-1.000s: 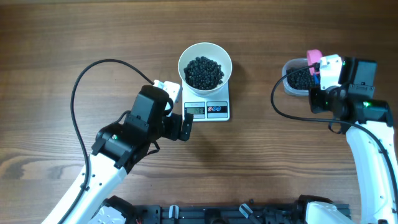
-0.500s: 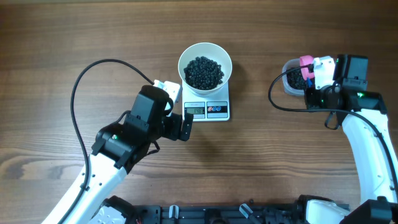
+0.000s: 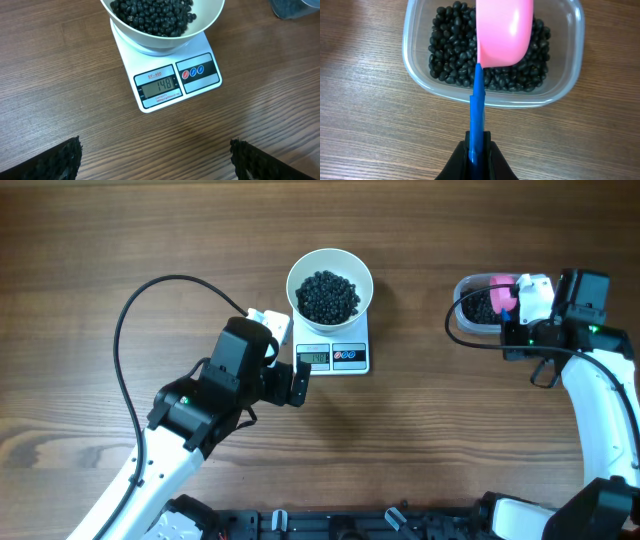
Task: Scoop item into bowl and weigh 150g on scale
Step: 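Dip the pink scoop into the black beans in the tub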
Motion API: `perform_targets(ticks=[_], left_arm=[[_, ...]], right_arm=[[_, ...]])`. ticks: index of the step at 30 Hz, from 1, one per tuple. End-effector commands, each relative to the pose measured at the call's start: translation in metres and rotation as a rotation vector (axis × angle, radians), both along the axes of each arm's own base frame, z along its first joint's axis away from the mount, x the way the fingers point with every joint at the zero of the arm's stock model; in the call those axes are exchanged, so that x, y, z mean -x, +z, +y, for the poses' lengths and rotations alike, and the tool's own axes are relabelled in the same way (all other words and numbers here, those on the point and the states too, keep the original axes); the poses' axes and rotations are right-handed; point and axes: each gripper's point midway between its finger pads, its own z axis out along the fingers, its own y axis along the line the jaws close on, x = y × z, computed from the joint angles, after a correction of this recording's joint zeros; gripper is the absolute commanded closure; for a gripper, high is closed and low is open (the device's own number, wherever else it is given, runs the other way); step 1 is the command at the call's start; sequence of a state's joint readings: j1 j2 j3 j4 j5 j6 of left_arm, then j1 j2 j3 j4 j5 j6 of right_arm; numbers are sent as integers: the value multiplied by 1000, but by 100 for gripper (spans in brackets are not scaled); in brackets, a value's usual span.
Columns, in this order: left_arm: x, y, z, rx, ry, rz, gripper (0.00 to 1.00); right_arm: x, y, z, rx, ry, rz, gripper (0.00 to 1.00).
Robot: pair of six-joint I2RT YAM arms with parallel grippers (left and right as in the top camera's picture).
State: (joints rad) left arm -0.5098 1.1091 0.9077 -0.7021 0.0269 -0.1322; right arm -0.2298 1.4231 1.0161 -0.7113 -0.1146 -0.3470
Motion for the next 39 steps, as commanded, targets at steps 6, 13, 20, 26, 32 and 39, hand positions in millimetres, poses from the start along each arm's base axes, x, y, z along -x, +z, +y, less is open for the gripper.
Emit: perform_targets(ticks=[6, 13, 20, 26, 32, 39], left_arm=[[-1, 2, -1, -12, -17, -14, 0], [-1, 2, -1, -12, -17, -14, 0], [-1, 2, -1, -12, -16, -14, 0], [-1, 2, -1, -12, -17, -14, 0], [-1, 2, -1, -12, -17, -14, 0], [-1, 2, -1, -12, -17, -14, 0]], right_arm=[[0, -15, 6, -36, 31, 46, 96], [-1, -24, 11, -72, 40, 70, 96], [0, -20, 33, -189, 89, 58, 96], [6, -22, 36, -207, 88, 85, 96], [7, -22, 36, -231, 35, 94, 96], [6, -19, 44, -288, 32, 87, 96]])
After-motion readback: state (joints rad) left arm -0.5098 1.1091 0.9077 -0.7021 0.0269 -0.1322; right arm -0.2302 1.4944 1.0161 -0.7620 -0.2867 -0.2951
